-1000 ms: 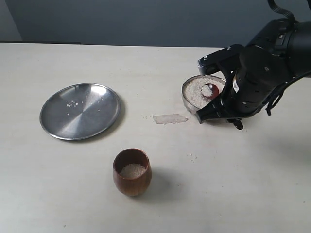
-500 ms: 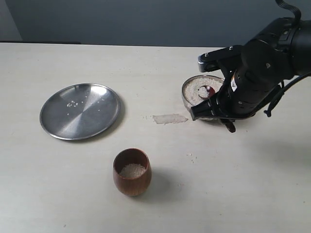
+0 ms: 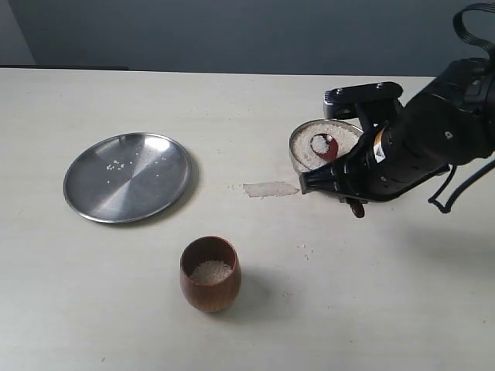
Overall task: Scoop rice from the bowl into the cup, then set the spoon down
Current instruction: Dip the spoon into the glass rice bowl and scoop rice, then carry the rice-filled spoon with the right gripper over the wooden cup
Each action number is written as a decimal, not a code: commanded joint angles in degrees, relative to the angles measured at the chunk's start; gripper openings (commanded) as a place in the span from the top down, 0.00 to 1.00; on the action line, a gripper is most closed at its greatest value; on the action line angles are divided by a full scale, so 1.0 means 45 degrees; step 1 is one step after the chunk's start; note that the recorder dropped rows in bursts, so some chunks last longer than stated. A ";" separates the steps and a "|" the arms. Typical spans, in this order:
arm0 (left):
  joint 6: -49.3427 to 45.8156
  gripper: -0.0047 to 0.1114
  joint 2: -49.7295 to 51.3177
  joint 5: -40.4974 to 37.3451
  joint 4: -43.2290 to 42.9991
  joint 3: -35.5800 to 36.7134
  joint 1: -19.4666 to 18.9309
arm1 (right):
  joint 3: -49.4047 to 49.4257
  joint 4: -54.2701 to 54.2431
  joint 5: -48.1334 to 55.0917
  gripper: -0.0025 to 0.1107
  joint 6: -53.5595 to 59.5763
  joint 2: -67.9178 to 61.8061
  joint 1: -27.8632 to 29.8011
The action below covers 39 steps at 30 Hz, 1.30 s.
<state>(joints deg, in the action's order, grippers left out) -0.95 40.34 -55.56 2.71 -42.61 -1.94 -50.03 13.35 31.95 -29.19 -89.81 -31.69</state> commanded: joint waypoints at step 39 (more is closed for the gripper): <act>-0.0025 0.96 0.0006 0.0066 -0.0006 -0.0073 -0.0047 | 0.0303 -0.7118 0.3447 0.98 1.2606 0.2940 0.0059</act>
<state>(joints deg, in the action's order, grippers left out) -0.95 40.34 -55.56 2.71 -42.61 -1.94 -48.75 -18.54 46.02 24.93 -78.07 -31.69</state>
